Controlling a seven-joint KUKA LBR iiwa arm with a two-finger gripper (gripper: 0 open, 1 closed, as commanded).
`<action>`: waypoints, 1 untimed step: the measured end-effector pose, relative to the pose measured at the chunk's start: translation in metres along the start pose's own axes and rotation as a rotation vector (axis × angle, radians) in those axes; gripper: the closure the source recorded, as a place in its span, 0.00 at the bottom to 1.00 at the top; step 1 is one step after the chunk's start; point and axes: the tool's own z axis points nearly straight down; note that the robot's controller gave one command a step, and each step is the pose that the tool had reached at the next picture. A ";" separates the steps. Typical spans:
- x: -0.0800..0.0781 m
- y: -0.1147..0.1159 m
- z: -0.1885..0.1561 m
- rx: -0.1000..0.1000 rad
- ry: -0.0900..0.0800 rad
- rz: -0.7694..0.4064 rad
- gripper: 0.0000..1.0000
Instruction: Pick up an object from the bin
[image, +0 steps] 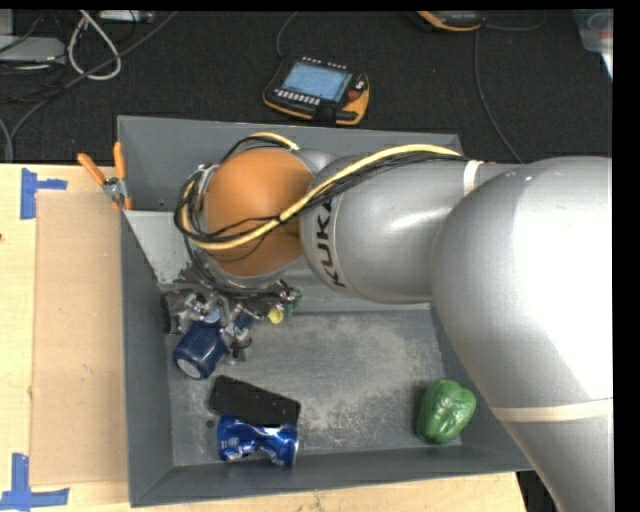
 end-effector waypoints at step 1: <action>-0.001 0.001 -0.019 0.000 -0.003 0.001 1.00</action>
Offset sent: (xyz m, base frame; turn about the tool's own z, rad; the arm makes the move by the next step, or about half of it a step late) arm 0.0000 0.0010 0.0464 0.0006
